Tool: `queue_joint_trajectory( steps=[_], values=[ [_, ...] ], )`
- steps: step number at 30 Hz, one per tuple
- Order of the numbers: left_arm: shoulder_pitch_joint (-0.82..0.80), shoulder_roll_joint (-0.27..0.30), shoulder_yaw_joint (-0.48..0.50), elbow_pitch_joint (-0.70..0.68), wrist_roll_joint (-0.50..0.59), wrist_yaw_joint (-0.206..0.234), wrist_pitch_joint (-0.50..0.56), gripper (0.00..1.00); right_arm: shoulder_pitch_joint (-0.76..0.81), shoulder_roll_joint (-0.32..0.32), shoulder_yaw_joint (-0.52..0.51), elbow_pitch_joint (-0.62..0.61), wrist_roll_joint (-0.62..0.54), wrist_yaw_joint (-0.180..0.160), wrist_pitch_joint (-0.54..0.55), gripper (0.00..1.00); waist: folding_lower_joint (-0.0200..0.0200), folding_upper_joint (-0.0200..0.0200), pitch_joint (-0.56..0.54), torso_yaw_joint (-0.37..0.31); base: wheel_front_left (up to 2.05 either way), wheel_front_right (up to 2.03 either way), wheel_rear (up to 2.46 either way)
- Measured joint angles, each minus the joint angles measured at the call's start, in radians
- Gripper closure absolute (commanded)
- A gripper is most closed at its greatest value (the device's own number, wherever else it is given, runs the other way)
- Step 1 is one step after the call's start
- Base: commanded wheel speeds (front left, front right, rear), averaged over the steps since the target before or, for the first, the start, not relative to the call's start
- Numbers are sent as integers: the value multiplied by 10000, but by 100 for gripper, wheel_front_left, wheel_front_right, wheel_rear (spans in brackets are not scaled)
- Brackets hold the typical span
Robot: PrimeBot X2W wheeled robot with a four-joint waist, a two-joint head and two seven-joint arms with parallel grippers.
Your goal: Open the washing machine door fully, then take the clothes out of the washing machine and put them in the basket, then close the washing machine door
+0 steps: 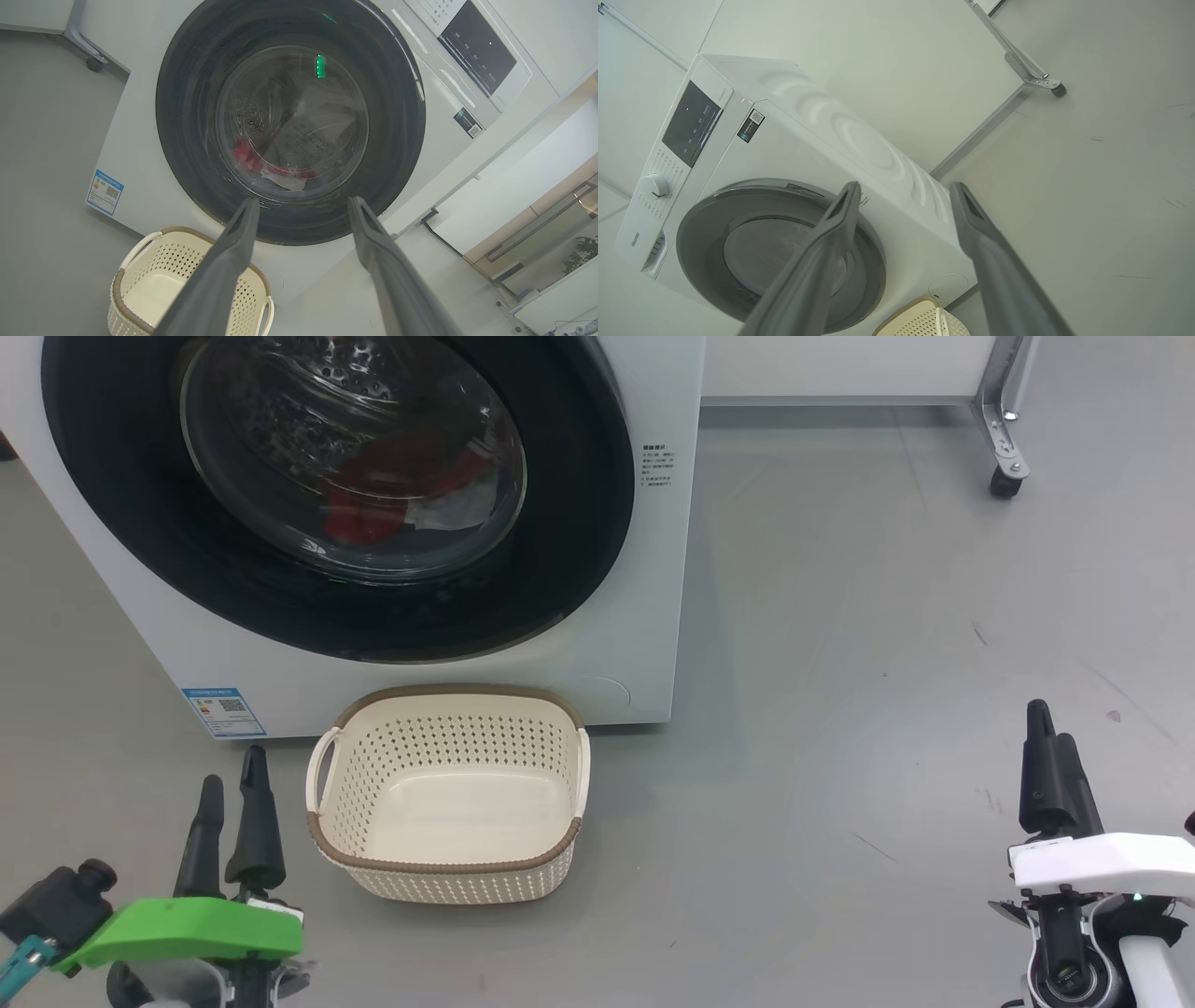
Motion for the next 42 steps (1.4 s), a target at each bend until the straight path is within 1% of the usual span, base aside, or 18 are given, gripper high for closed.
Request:
queue_joint_trajectory(
  steps=[1,7,8,12,14,18,20,21,29,31,32,35,38,42],
  values=[
    [0,0,0,0,0,0,0,0,0,0,0,0,0,0,0,0,0,0,0,0,0,0,0],
    [1,15,-334,-56,1728,79,-257,0,1,-58,178,-75,-1068,-19,-203,0,0,0,-7,29,0,0,0],
    [1,19,-380,-61,1962,96,-261,0,1,-69,209,-84,-1233,-100,-247,0,0,0,-7,34,0,0,0],
    [1,46,-640,-65,2907,180,-403,0,3,-105,433,-117,-1852,-115,-368,0,0,0,-1,52,0,0,0],
    [2,54,-761,-58,3296,217,-489,0,3,-121,508,-123,-2186,-180,-443,0,0,0,3,58,0,0,0],
    [5,71,-1035,-4,3684,343,-612,0,4,-176,658,-123,-2859,-272,-568,0,0,0,12,66,0,0,0],
    [8,88,-1191,65,4121,353,-692,0,5,-174,742,-105,-3095,-324,-596,0,0,0,16,68,0,0,0],
    [8,88,-1191,65,4121,353,-692,0,5,-174,742,-105,-3095,-324,-596,0,0,0,16,68,0,0,0],
    [32,136,-1747,451,6004,533,-953,0,12,-211,1055,59,-4261,-466,-895,0,0,0,26,72,0,0,0],
    [31,148,-1858,472,6328,610,-1047,0,12,-226,1087,127,-4575,-629,-963,0,0,0,30,75,0,0,0],
    [31,150,-1960,502,6665,635,-1099,0,14,-247,1120,184,-4844,-713,-1007,0,0,0,36,80,0,0,0],
    [31,155,-2082,548,7116,755,-1225,0,14,-263,1212,253,-5237,-792,-1066,0,0,0,48,87,0,0,0],
    [29,163,-2188,688,7795,930,-1317,0,14,-295,1373,291,-5691,-861,-1110,0,0,0,63,91,0,0,0],
    [29,186,-2259,838,7950,1072,-1407,0,13,-309,1450,351,-6048,-894,-1197,0,0,0,77,96,0,0,0]
  ],
)
